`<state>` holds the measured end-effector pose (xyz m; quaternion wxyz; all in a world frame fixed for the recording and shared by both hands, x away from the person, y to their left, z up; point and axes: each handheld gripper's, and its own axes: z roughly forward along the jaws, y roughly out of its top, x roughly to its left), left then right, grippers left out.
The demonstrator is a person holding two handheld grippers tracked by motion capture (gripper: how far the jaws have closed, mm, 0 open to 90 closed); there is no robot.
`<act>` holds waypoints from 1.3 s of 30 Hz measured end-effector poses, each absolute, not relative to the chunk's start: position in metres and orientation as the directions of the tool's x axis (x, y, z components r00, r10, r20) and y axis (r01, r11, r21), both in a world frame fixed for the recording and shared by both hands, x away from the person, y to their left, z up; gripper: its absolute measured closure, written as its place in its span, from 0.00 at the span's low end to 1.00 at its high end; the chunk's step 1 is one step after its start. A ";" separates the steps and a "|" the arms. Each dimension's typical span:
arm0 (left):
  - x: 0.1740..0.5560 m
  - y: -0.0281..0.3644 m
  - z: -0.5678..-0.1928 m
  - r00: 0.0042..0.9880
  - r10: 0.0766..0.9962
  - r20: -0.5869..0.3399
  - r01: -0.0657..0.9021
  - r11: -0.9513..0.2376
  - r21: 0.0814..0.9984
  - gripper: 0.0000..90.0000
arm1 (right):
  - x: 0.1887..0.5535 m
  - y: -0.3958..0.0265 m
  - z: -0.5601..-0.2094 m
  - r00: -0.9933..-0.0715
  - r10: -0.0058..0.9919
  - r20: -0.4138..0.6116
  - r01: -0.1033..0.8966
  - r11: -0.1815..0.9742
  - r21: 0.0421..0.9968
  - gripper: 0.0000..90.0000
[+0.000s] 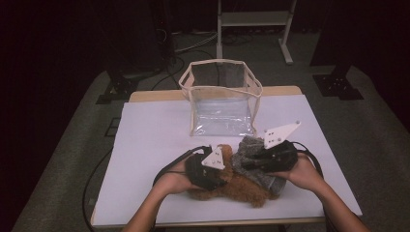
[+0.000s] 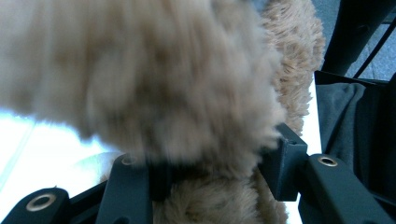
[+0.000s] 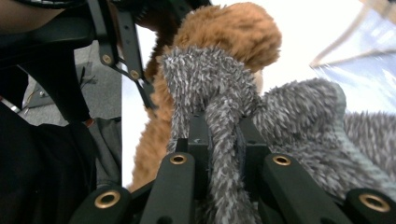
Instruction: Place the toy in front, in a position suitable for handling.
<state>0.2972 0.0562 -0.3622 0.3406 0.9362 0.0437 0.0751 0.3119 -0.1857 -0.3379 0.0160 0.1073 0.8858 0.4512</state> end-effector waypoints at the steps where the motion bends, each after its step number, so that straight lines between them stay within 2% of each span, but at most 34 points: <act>1: 0.298 0.057 -0.362 0.985 0.137 0.108 0.035 -0.761 0.648 0.58 | 0.312 -0.182 -0.337 -0.978 0.195 0.070 0.171 0.569 0.805 0.88; 6: 0.299 0.060 -0.363 0.984 0.152 0.095 0.051 -0.747 0.663 0.59 | 0.314 -0.178 -0.342 -0.980 0.184 0.079 0.175 0.591 0.788 0.88; 13: 0.300 0.058 -0.362 0.981 0.162 0.105 0.051 -0.744 0.667 0.59 | 0.316 -0.216 -0.342 -0.957 0.274 0.101 0.242 0.550 0.799 0.88; 17: 0.301 0.058 -0.362 0.982 0.162 0.100 0.056 -0.746 0.664 0.60 | 0.315 -0.221 -0.328 -0.956 0.283 0.075 0.218 0.519 0.826 0.88; 22: 0.303 0.058 -0.361 0.982 0.160 0.096 0.056 -0.744 0.666 0.59 | 0.317 -0.204 -0.317 -0.967 0.245 0.065 0.181 0.491 0.852 0.88; 27: 0.302 0.061 -0.362 0.983 0.160 0.093 0.056 -0.739 0.671 0.58 | 0.318 -0.187 -0.336 -0.973 0.214 0.087 0.193 0.544 0.817 0.88; 32: 0.302 0.067 -0.358 0.979 0.183 0.088 0.068 -0.703 0.708 0.53 | 0.322 -0.205 -0.357 -0.958 0.252 0.136 0.254 0.526 0.812 0.88; 36: 0.304 0.067 -0.357 0.978 0.183 0.096 0.064 -0.711 0.701 0.57 | 0.324 -0.225 -0.361 -0.944 0.289 0.162 0.294 0.504 0.812 0.88; 39: 0.305 0.065 -0.359 0.980 0.178 0.084 0.068 -0.707 0.704 0.62 | 0.323 -0.227 -0.358 -0.945 0.292 0.149 0.286 0.515 0.808 0.88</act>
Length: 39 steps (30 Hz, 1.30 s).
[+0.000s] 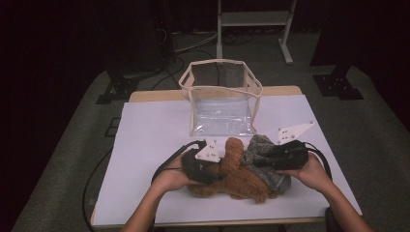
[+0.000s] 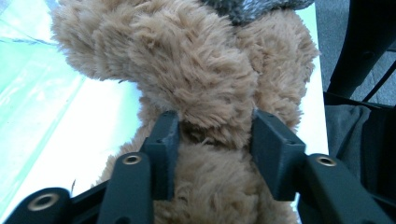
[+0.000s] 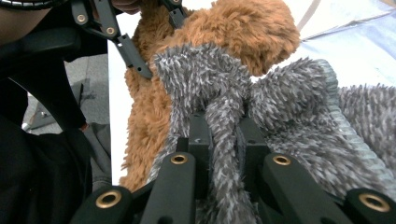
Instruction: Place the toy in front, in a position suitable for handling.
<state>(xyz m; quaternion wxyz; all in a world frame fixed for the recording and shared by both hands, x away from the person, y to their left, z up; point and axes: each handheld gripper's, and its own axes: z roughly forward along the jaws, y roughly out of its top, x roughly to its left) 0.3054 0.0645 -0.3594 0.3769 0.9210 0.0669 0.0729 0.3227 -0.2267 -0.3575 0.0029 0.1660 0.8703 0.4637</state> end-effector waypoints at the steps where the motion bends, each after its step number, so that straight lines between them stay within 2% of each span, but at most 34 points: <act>1: 0.305 0.063 -0.360 0.981 0.179 0.081 0.071 -0.708 0.702 0.62 | 0.322 -0.225 -0.355 -0.947 0.288 0.140 0.277 0.520 0.808 0.88; 7: 0.304 0.062 -0.361 0.984 0.162 0.076 0.066 -0.722 0.689 0.62 | 0.319 -0.206 -0.339 -0.962 0.259 0.091 0.219 0.526 0.822 0.88; 12: 0.300 0.065 -0.362 0.985 0.156 0.070 0.064 -0.716 0.695 0.59 | 0.321 -0.201 -0.350 -0.961 0.256 0.104 0.233 0.549 0.802 0.88; 21: 0.302 0.084 -0.353 0.980 0.176 0.091 0.051 -0.669 0.742 0.41 | 0.320 -0.215 -0.370 -0.951 0.274 0.142 0.271 0.522 0.809 0.88; 27: 0.308 0.111 -0.353 0.970 0.229 0.081 0.089 -0.643 0.761 0.29 | 0.321 -0.222 -0.373 -0.948 0.283 0.148 0.282 0.521 0.806 0.88; 30: 0.313 0.121 -0.360 0.966 0.256 0.037 0.136 -0.624 0.769 0.25 | 0.322 -0.227 -0.374 -0.946 0.287 0.151 0.286 0.519 0.806 0.88; 35: 0.317 0.125 -0.373 0.963 0.268 -0.032 0.191 -0.593 0.782 0.25 | 0.322 -0.232 -0.375 -0.943 0.293 0.158 0.294 0.512 0.807 0.88; 39: 0.315 0.123 -0.373 0.964 0.266 -0.019 0.181 -0.599 0.780 0.40 | 0.323 -0.234 -0.374 -0.941 0.298 0.157 0.296 0.508 0.809 0.88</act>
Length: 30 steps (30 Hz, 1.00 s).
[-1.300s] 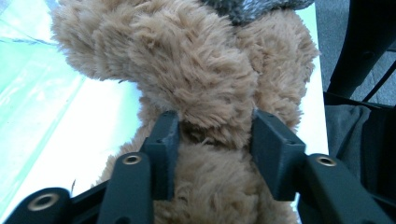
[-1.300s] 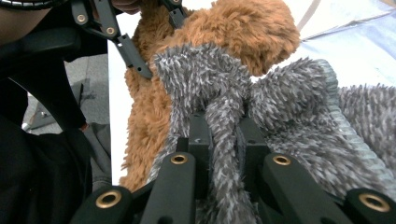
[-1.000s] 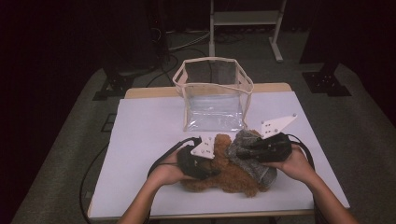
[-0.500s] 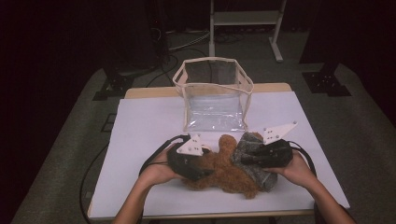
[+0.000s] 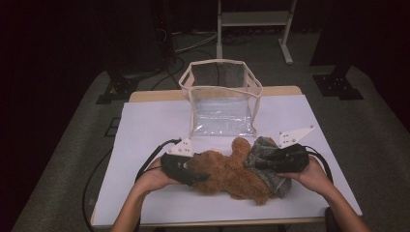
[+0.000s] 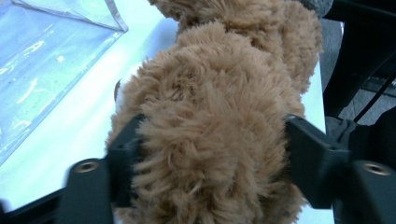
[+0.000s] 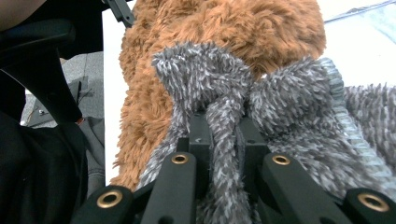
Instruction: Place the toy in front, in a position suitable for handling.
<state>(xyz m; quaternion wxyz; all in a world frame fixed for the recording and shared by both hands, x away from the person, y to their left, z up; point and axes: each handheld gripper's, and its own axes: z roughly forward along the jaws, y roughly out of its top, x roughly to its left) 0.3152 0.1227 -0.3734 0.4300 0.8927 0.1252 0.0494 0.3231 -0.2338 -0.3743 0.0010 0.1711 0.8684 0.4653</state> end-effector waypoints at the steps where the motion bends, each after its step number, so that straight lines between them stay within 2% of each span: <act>1: 0.315 0.123 -0.373 0.963 0.269 -0.020 0.184 -0.599 0.779 0.42 | 0.323 -0.234 -0.373 -0.941 0.299 0.155 0.294 0.505 0.811 0.88; 6: 0.315 0.121 -0.371 0.962 0.272 0.000 0.173 -0.608 0.775 0.49 | 0.317 -0.242 -0.353 -0.942 0.311 0.124 0.272 0.496 0.825 0.88; 10: 0.315 0.116 -0.370 0.963 0.269 0.001 0.169 -0.607 0.777 0.50 | 0.311 -0.242 -0.325 -0.951 0.302 0.072 0.216 0.478 0.851 0.88; 16: 0.312 0.108 -0.368 0.968 0.250 0.016 0.146 -0.616 0.774 0.50 | 0.316 -0.201 -0.296 -0.975 0.222 0.005 0.122 0.518 0.847 0.88; 23: 0.308 0.105 -0.369 0.970 0.240 0.026 0.132 -0.618 0.775 0.50 | 0.339 -0.152 -0.315 -0.983 0.182 0.008 0.123 0.629 0.768 0.88; 26: 0.307 0.106 -0.370 0.971 0.234 0.036 0.122 -0.624 0.772 0.50 | 0.347 -0.157 -0.330 -0.978 0.207 0.028 0.163 0.672 0.722 0.89; 30: 0.307 0.105 -0.370 0.971 0.238 0.023 0.130 -0.606 0.785 0.50 | 0.347 -0.185 -0.339 -0.967 0.240 0.089 0.223 0.615 0.757 0.89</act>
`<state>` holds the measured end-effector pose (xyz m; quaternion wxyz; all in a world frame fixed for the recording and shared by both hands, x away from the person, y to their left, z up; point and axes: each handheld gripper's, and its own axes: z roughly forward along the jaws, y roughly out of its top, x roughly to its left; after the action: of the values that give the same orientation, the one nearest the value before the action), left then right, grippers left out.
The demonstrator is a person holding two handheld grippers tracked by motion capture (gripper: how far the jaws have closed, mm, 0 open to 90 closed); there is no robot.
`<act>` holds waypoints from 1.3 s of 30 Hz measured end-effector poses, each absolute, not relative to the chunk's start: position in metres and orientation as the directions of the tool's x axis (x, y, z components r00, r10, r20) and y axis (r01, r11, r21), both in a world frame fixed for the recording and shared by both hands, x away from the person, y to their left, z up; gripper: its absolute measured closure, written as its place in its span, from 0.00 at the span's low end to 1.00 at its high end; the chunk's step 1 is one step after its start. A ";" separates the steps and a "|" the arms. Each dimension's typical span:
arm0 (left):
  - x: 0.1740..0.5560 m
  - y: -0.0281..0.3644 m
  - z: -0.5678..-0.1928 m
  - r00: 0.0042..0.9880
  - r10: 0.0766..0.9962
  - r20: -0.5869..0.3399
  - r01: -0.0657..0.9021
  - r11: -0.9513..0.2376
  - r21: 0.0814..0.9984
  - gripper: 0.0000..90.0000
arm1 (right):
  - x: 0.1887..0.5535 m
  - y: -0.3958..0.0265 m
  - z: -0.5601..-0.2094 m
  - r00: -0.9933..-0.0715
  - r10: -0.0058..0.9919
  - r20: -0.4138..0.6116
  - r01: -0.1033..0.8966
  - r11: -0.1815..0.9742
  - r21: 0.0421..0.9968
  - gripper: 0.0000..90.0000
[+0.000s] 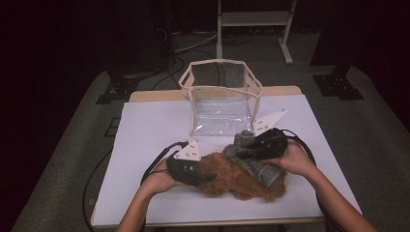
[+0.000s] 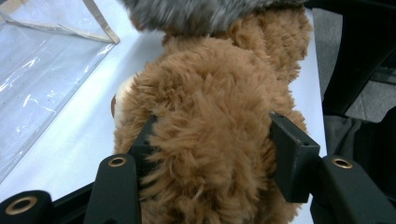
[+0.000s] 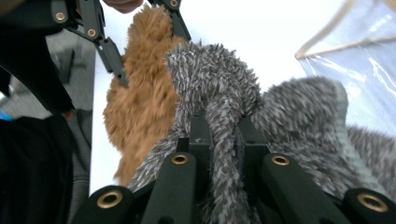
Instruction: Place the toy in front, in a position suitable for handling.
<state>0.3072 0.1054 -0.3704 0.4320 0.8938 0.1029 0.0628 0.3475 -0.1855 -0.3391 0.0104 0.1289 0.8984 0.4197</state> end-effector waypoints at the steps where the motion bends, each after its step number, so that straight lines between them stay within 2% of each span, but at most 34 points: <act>1: 0.307 0.104 -0.370 0.971 0.238 0.021 0.131 -0.603 0.787 0.50 | 0.346 -0.192 -0.340 -0.964 0.249 0.096 0.232 0.604 0.762 0.89; 7: 0.306 0.099 -0.366 0.975 0.219 0.040 0.108 -0.620 0.777 0.51 | 0.336 -0.200 -0.332 -0.964 0.254 0.074 0.217 0.601 0.769 0.88; 11: 0.308 0.097 -0.365 0.976 0.212 0.041 0.104 -0.625 0.774 0.51 | 0.330 -0.178 -0.318 -0.979 0.200 0.040 0.155 0.601 0.784 0.88; 17: 0.307 0.098 -0.367 0.976 0.212 0.050 0.100 -0.640 0.762 0.51 | 0.335 -0.158 -0.337 -0.982 0.178 0.057 0.159 0.640 0.752 0.88; 23: 0.308 0.101 -0.370 0.974 0.225 0.031 0.119 -0.620 0.775 0.51 | 0.334 -0.180 -0.346 -0.975 0.204 0.086 0.196 0.614 0.764 0.88; 28: 0.308 0.101 -0.369 0.973 0.229 0.031 0.122 -0.623 0.773 0.50 | 0.330 -0.212 -0.343 -0.959 0.263 0.102 0.240 0.572 0.784 0.88; 35: 0.309 0.100 -0.368 0.975 0.221 0.035 0.115 -0.626 0.772 0.50 | 0.331 -0.263 -0.361 -0.916 0.375 0.143 0.336 0.522 0.784 0.88; 39: 0.310 0.099 -0.366 0.976 0.214 0.039 0.109 -0.633 0.766 0.50 | 0.327 -0.274 -0.356 -0.907 0.399 0.132 0.340 0.512 0.789 0.88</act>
<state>0.3099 0.0987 -0.3659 0.4188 0.9014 0.0896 0.0631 0.3267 -0.2738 -0.3563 0.0334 0.2127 0.8689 0.4458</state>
